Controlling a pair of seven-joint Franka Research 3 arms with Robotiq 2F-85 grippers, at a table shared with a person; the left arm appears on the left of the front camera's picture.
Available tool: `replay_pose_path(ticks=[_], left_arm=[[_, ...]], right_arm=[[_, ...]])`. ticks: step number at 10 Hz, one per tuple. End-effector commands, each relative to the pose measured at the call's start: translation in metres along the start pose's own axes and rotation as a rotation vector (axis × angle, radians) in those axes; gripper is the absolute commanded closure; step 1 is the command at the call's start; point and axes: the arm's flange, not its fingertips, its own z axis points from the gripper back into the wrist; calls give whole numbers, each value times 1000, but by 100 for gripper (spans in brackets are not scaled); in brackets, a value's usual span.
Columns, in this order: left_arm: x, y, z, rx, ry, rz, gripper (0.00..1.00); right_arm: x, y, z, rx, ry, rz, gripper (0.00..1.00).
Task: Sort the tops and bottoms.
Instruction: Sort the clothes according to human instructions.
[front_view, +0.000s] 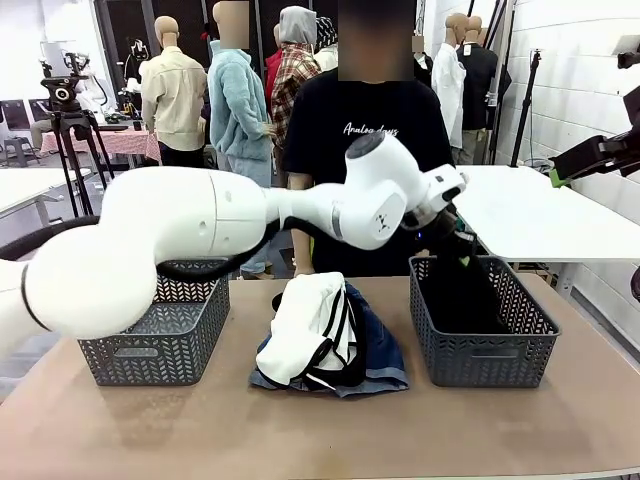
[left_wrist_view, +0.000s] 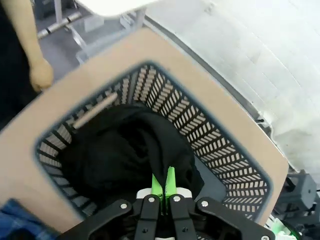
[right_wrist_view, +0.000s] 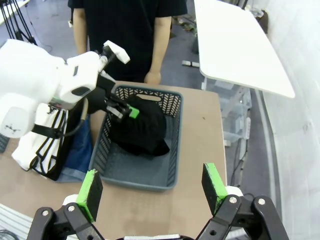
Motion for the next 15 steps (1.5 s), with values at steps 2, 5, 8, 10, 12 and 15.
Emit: replay_pose_path(ticks=[2,5,8,10,12,15], left_arm=[[7,12,-15,-26,84,35,100],[5,9,-30,-86,146,23,81],[8,9,-20,-54,143,59,24],[11,2,-7,-55,99,77,4],[-4,8,-14,-43,130,54,4],[-4,8,-14,-43,130,54,4]], right_arm=[[1,0,-3,5,-4,5,0],[1,0,-3,5,-4,5,0],[1,0,-3,5,-4,5,0],[1,0,-3,5,-4,5,0],[1,0,-3,5,-4,5,0],[1,0,-3,5,-4,5,0]])
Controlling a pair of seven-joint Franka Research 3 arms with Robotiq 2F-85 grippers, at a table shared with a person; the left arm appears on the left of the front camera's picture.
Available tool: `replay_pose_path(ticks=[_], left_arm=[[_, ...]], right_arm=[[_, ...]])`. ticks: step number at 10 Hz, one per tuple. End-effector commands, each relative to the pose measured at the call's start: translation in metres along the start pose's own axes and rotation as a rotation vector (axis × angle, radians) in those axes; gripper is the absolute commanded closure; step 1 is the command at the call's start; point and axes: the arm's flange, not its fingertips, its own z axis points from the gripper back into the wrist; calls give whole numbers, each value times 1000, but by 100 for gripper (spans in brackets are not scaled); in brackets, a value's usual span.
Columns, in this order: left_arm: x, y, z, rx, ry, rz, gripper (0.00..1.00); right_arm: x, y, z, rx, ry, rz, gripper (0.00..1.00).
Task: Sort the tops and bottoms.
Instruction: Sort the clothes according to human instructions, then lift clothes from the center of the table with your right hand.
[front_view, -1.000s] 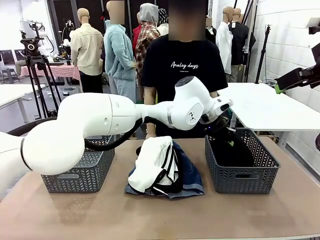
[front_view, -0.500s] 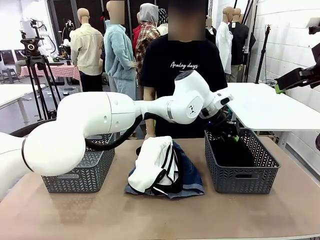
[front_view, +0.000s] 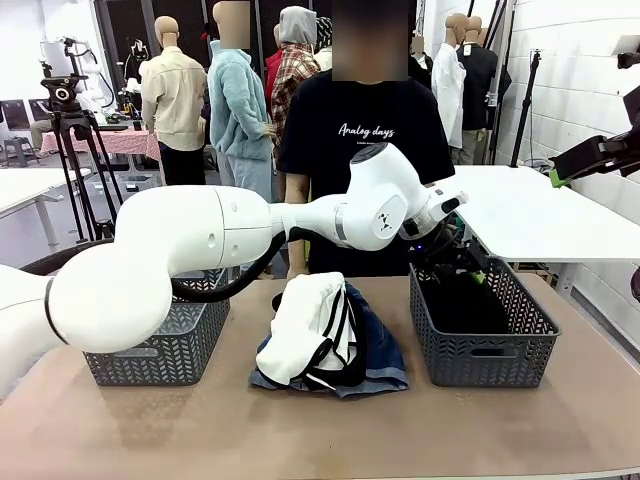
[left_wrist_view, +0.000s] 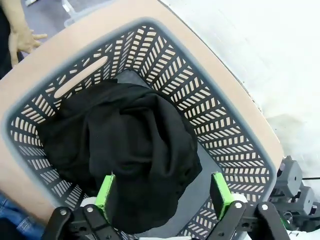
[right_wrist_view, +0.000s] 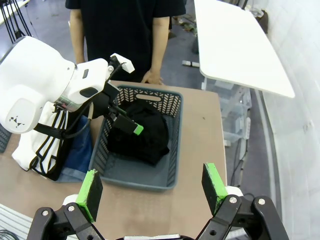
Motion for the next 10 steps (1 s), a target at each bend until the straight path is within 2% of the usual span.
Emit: replay_pose_path(ticks=[1,10], left_arm=[[0,0,1,2,2,-3,4],[0,0,0,0,0,0,4]], right_arm=[[1,0,-3,5,-4,5,0],[1,0,-3,5,-4,5,0]])
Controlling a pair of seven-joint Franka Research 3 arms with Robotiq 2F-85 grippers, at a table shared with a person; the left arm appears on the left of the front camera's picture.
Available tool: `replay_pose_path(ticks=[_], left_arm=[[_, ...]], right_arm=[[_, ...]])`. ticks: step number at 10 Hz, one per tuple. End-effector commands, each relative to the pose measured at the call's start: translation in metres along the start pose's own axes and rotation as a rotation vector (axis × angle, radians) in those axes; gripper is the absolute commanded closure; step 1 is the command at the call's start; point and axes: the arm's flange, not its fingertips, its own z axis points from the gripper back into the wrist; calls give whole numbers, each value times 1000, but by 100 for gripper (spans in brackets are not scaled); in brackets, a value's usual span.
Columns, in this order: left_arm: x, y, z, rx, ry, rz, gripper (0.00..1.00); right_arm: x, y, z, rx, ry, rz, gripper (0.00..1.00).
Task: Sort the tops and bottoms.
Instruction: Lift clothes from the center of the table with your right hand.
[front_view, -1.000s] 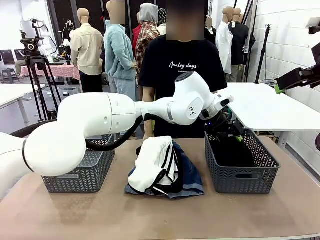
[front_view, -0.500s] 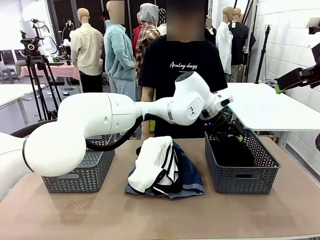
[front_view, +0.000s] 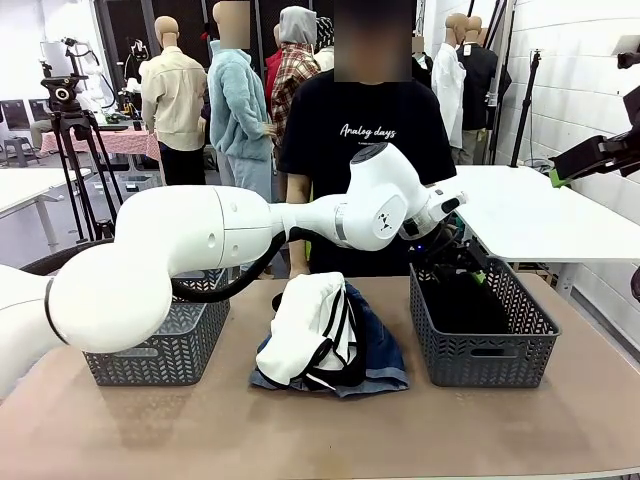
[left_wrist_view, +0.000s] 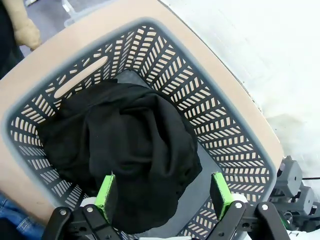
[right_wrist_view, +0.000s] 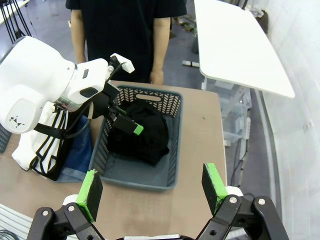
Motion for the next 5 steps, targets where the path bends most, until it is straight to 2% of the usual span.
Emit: replay_pose_path(ticks=[1,2,5], left_arm=[[-8,-5,25,132,33,-82,4],[-17,-9,46,175,90,-101,4],[-57,-41,118,270,111,-126,4]], right_arm=[[1,0,-3,5,-4,5,0],[1,0,-3,5,-4,5,0],[1,0,-3,5,-4,5,0]])
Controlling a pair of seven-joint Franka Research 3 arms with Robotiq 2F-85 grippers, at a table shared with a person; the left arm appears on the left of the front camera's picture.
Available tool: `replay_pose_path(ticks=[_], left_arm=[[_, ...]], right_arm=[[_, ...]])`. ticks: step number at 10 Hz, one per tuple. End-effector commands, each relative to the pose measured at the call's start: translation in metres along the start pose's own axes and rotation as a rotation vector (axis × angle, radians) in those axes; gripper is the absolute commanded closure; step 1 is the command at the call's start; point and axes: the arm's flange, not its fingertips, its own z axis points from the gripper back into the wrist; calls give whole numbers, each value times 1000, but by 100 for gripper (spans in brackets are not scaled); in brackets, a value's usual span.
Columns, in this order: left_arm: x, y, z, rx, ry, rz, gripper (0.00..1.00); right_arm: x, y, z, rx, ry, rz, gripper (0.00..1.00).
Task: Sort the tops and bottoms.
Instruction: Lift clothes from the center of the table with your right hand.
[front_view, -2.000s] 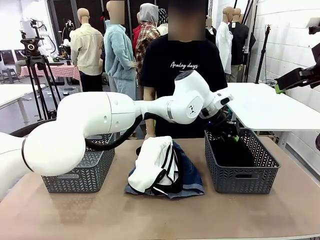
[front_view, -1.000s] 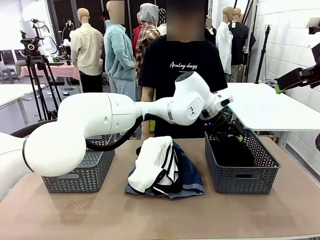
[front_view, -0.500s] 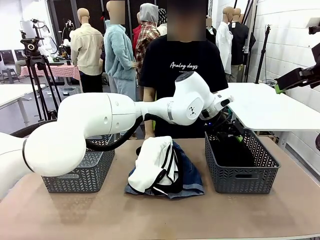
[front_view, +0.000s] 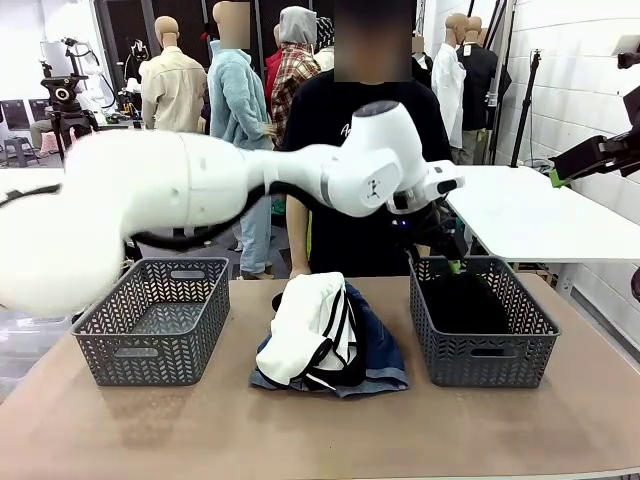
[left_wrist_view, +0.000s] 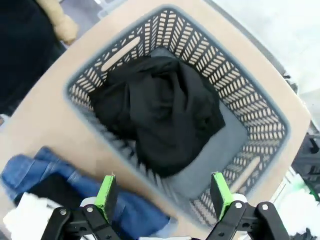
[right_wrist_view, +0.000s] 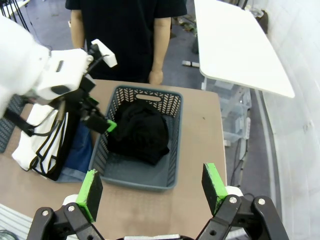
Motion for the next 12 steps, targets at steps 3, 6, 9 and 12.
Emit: replay_pose_path(ticks=[3,6,9,12], left_arm=[[-118,-18,111,211,-36,143,4],[-190,-3,161,270,-58,302,4],[-258,13,187,275,-158,398,4],[-297,7,234,336,-244,393,4]], right_arm=[[1,0,-3,5,-5,6,0],[1,0,-3,5,-5,6,0],[1,0,-3,5,-5,6,0],[1,0,-3,5,-5,6,0]])
